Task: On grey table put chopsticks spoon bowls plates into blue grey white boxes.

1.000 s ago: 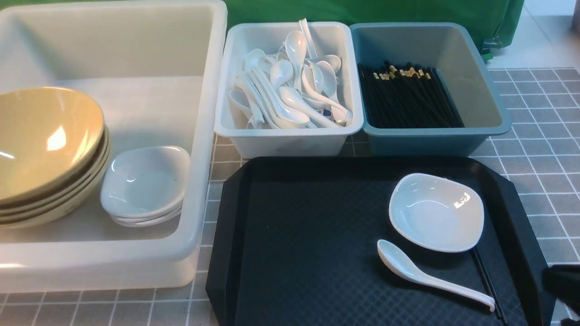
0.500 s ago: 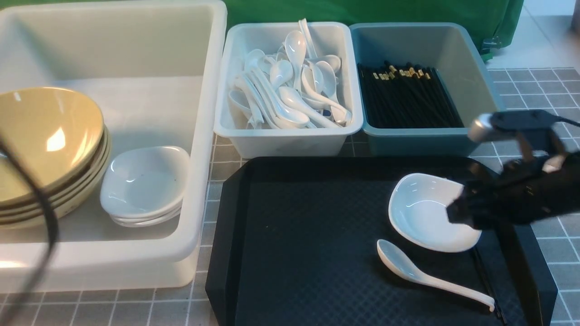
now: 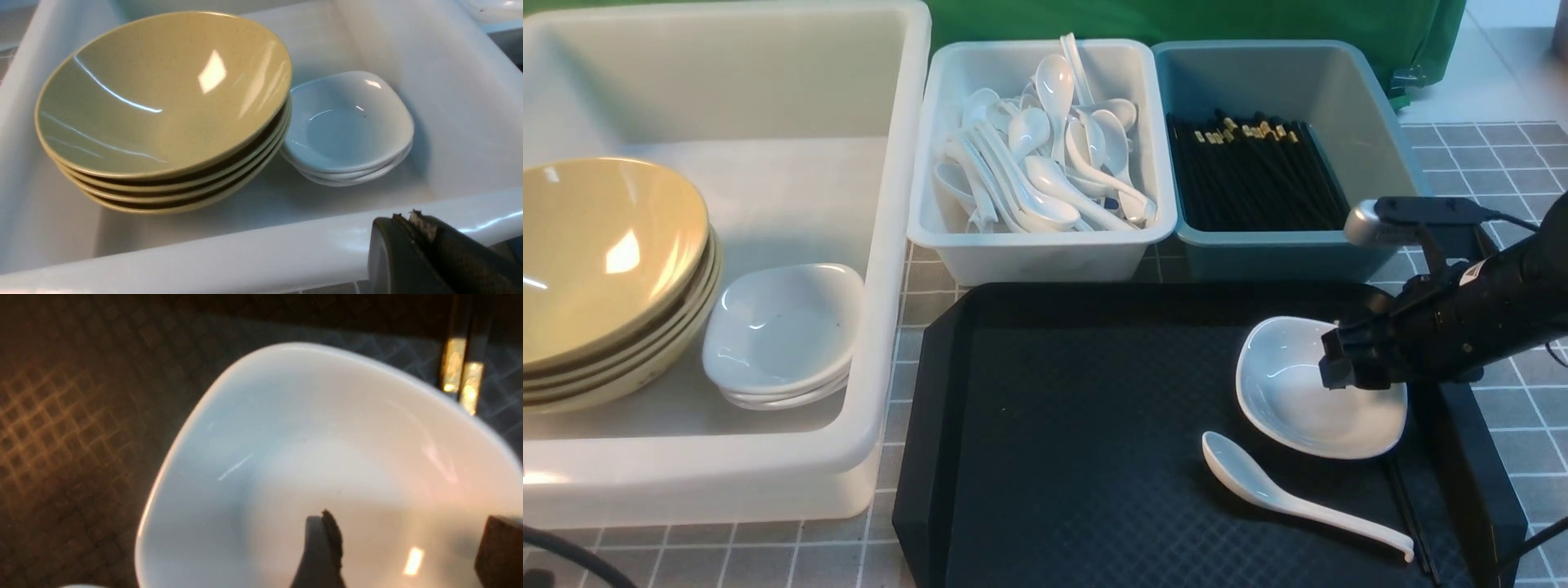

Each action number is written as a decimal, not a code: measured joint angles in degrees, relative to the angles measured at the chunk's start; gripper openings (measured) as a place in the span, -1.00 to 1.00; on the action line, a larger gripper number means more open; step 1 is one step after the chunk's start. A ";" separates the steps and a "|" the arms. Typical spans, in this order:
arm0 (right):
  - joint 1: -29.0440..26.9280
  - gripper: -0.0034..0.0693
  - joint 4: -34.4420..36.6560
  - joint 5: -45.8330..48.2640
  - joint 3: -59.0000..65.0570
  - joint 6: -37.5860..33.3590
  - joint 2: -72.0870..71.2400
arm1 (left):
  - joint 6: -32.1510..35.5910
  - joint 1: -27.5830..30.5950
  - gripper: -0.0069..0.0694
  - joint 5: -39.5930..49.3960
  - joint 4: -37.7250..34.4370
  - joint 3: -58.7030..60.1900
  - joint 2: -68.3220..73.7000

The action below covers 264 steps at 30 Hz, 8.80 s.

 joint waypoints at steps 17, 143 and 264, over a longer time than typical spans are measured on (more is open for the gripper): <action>-2.16 -0.01 -0.32 1.16 -2.05 -0.74 5.63 | -0.39 0.00 -0.84 -8.40 -0.82 6.71 -5.44; 5.79 0.02 -20.18 4.98 -6.21 14.05 9.60 | -0.42 0.00 -0.84 -12.45 0.22 8.46 -10.04; -12.76 -0.78 -17.37 -10.27 54.66 5.77 -94.76 | -19.16 -4.56 -0.84 -26.11 8.91 26.64 -16.11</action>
